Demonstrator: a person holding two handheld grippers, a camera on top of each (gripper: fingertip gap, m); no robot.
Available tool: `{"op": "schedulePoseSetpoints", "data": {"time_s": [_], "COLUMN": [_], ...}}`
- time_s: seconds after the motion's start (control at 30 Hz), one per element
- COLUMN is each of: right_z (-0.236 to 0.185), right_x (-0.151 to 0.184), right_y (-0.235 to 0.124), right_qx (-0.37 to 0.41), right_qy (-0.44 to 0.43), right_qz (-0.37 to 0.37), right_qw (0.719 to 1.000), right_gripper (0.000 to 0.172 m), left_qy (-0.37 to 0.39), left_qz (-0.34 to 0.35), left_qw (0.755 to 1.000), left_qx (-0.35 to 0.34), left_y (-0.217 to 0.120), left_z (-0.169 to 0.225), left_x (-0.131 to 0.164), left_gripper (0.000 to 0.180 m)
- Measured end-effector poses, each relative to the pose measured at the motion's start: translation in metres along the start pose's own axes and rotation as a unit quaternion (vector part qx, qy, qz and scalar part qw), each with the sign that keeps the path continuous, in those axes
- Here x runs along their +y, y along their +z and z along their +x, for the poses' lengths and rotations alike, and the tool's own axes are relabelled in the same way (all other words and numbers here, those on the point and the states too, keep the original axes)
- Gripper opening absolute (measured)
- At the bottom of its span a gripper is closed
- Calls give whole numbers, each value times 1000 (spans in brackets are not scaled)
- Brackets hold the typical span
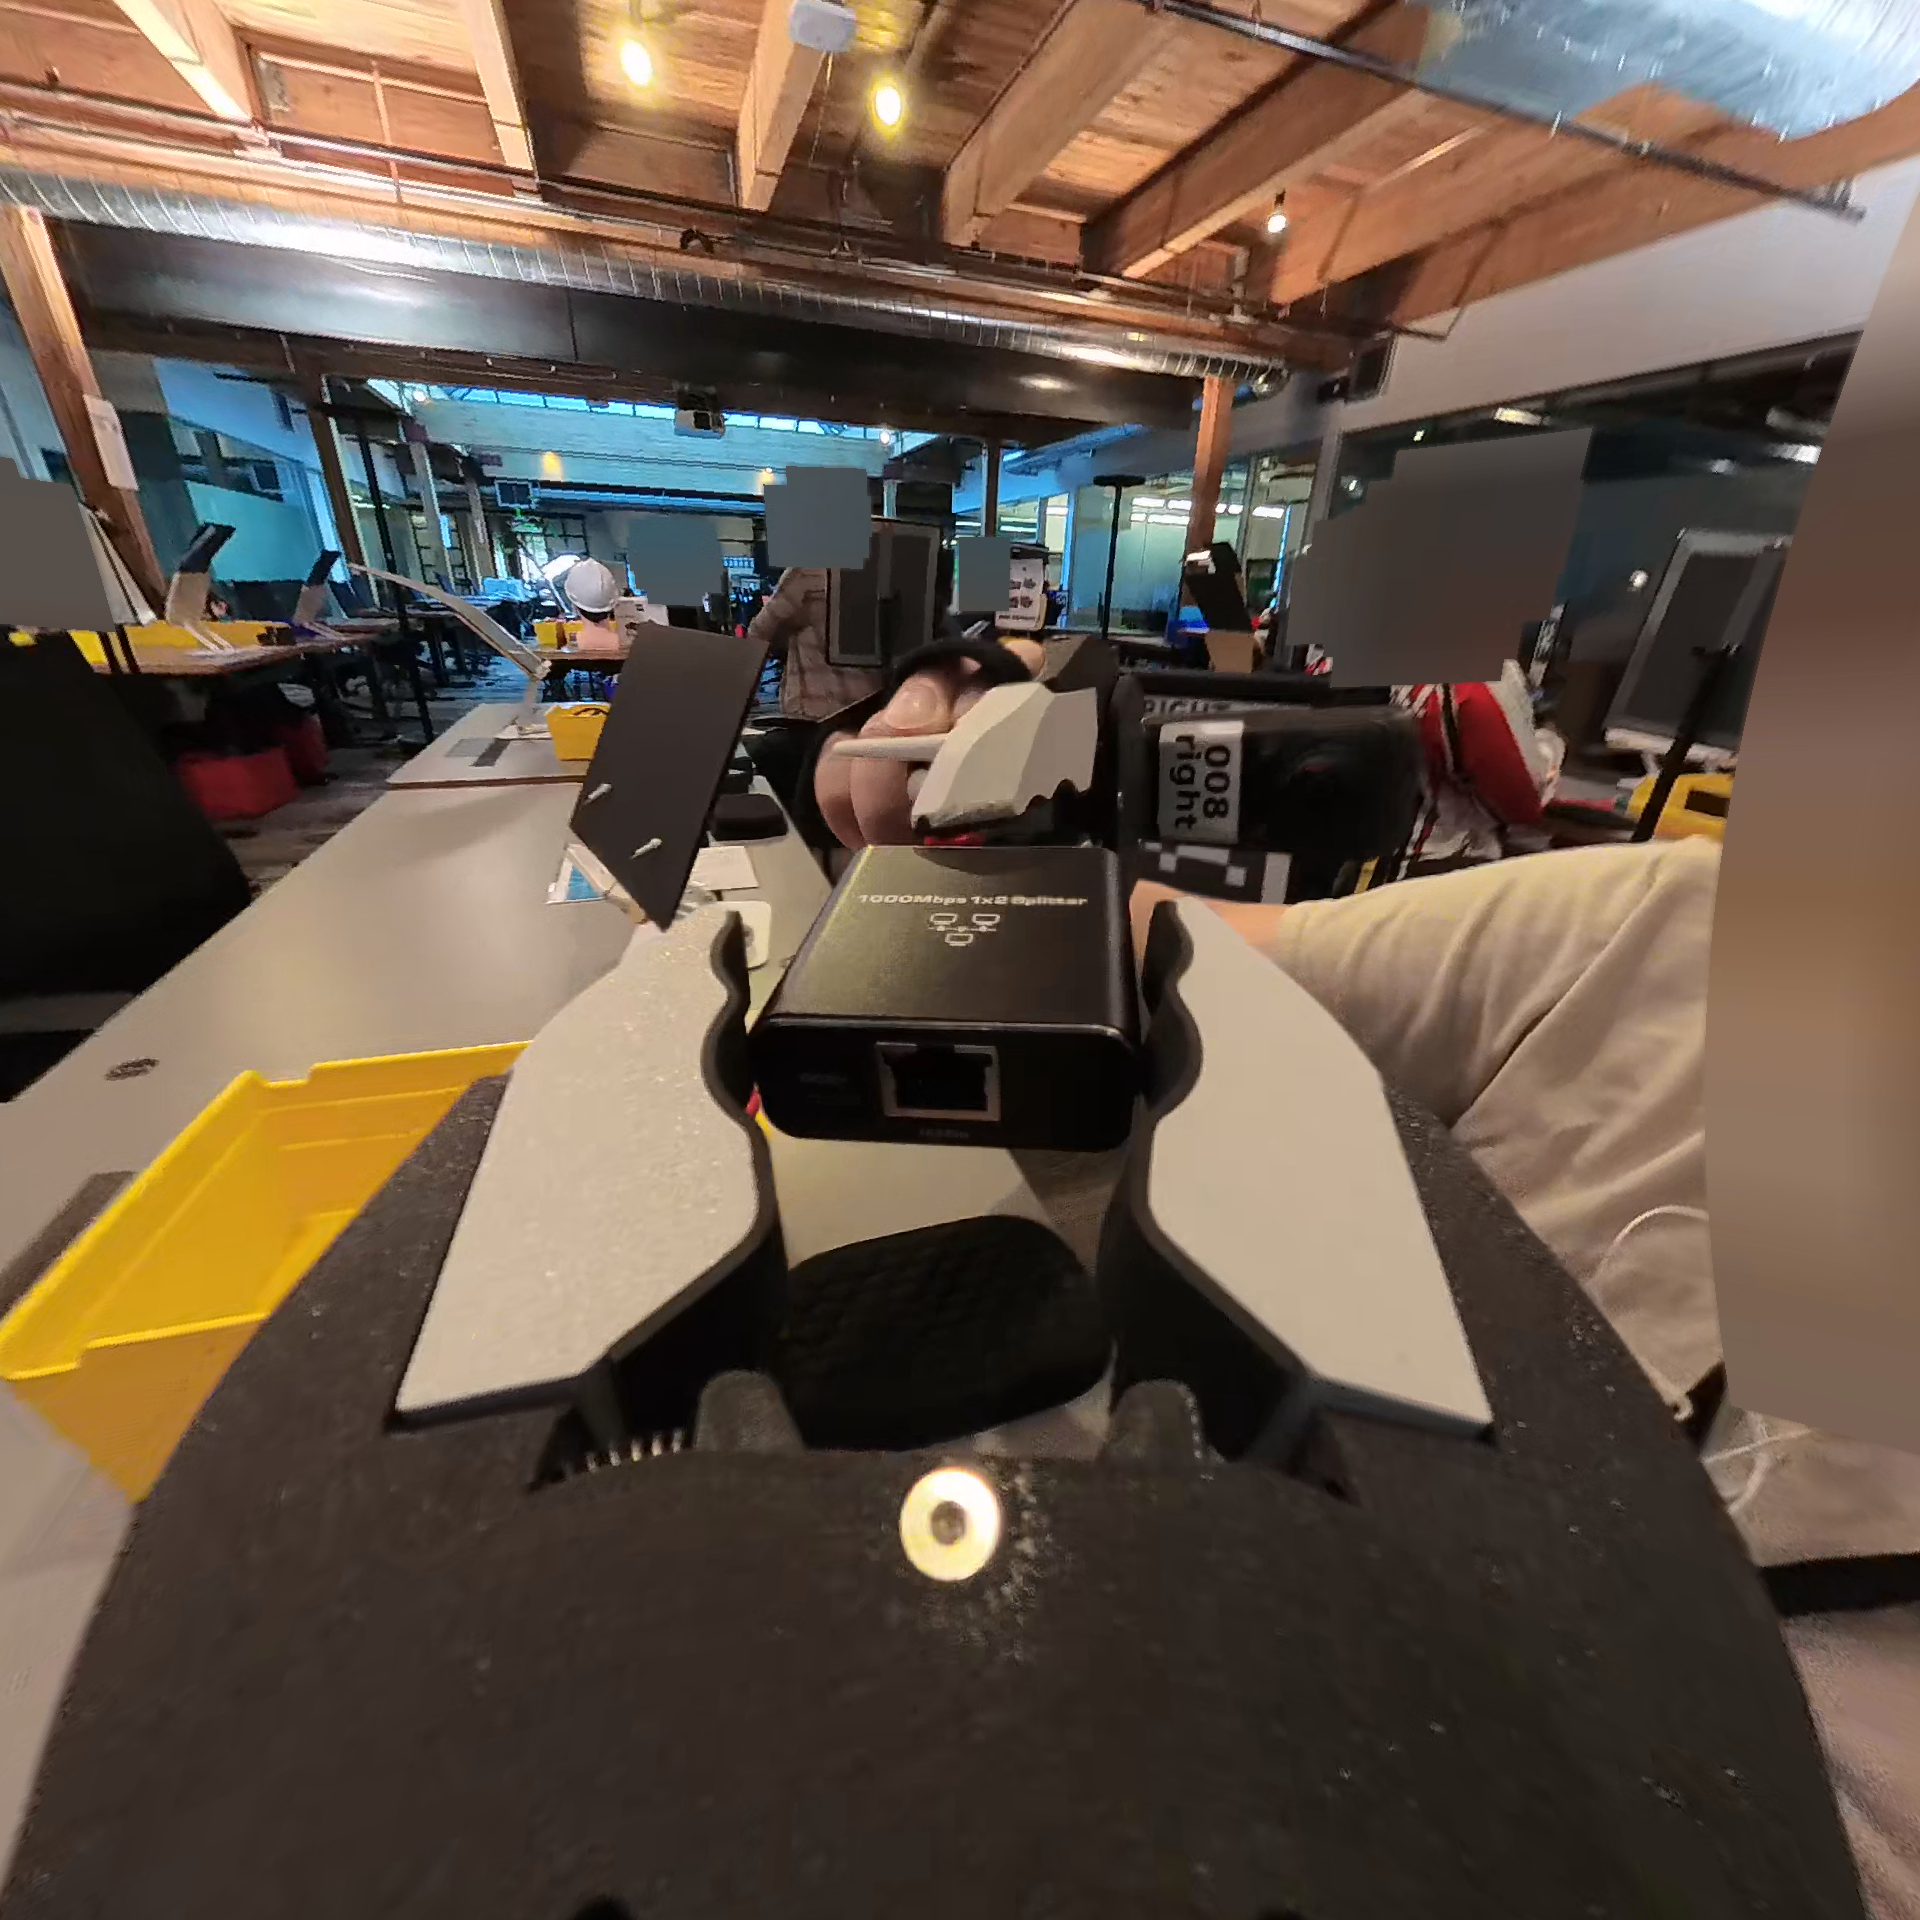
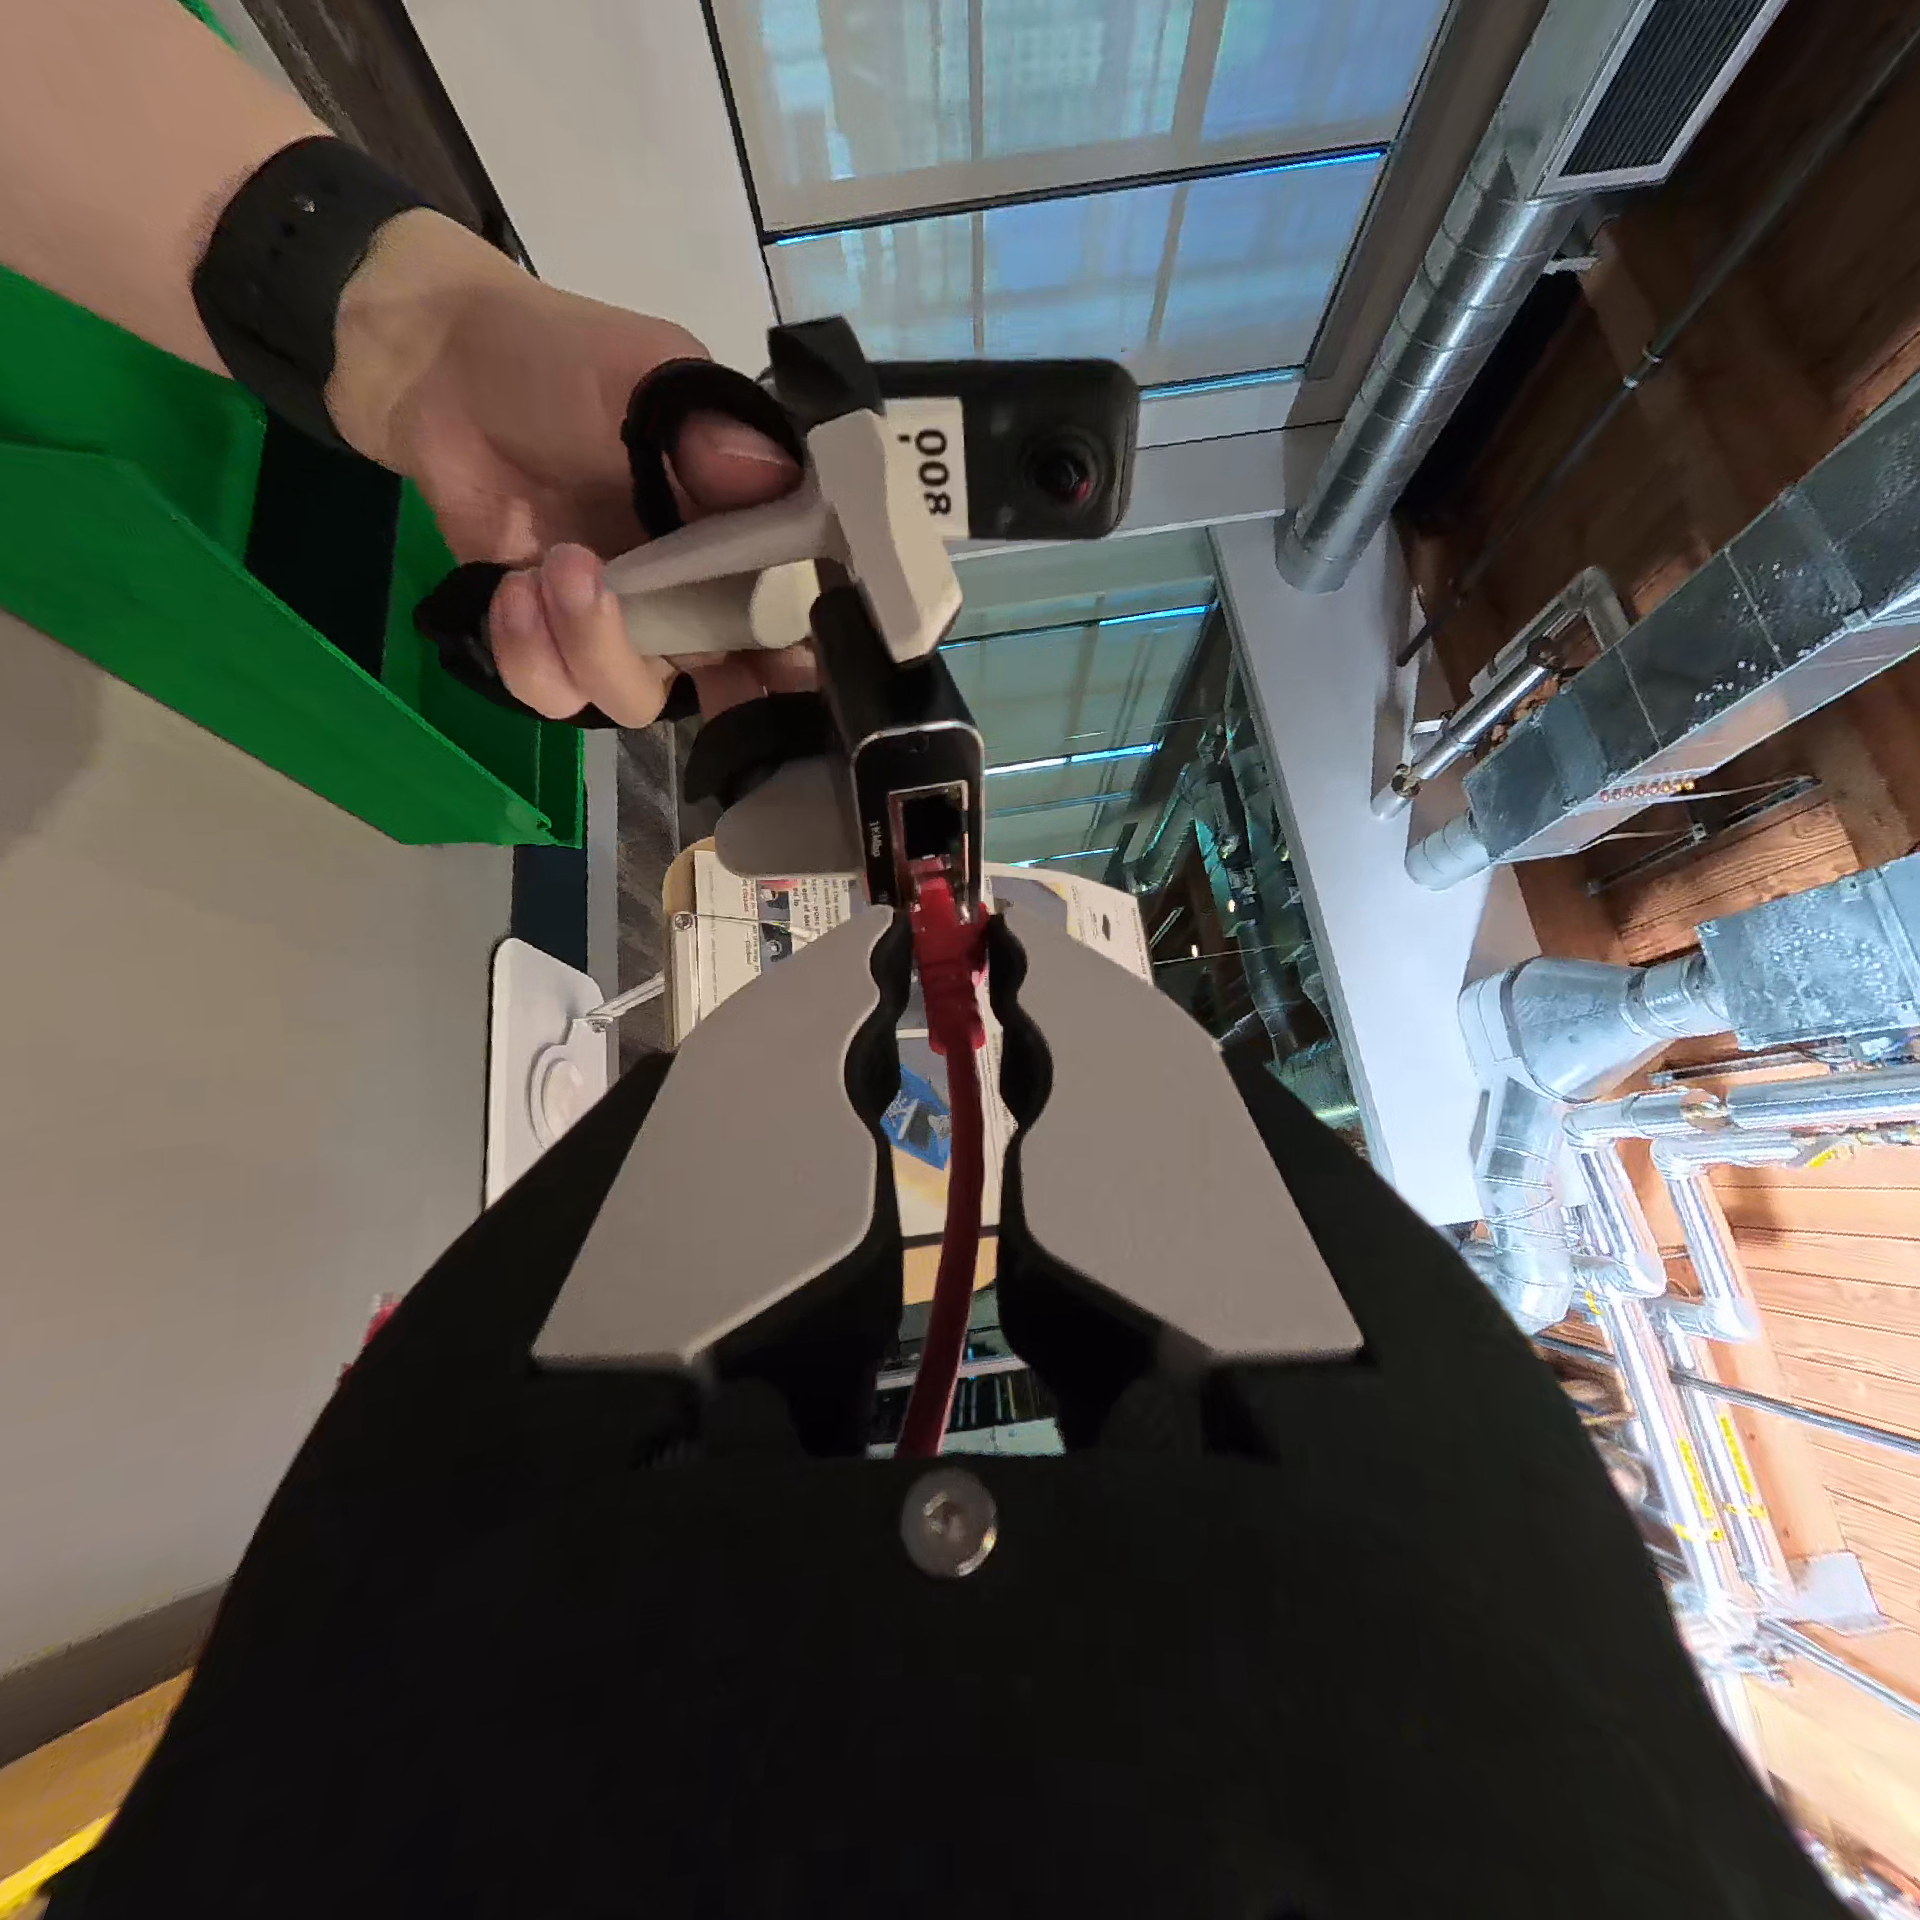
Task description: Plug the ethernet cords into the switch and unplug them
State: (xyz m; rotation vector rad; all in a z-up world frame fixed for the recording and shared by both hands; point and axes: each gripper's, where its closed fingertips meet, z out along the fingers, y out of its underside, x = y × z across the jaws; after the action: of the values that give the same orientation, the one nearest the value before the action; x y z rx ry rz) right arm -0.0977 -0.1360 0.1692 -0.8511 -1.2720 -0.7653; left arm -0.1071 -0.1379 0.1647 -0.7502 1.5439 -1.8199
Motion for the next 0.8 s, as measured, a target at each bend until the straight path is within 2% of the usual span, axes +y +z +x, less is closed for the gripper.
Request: {"op": "schedulePoseSetpoints", "data": {"time_s": [0.27,0.5,0.8], "right_z": [-1,2,-8], "right_x": [-4,2,8], "right_y": [4,8,4], "right_qx": [-36,-95,-171], "right_qy": [-33,68,61], "right_qz": [-11,-46,-81], "right_qw": [999,992,980], "right_gripper": [14,13,12], "left_qy": [-64,-71,-74], "left_qz": [33,33,15], "left_qw": [997,997,997], "left_qx": [10,-14,-28], "left_y": [-3,-4,1], "left_z": [2,-3,-6], "left_x": [-13,-14,-10], "left_gripper": [73,72,72]}}
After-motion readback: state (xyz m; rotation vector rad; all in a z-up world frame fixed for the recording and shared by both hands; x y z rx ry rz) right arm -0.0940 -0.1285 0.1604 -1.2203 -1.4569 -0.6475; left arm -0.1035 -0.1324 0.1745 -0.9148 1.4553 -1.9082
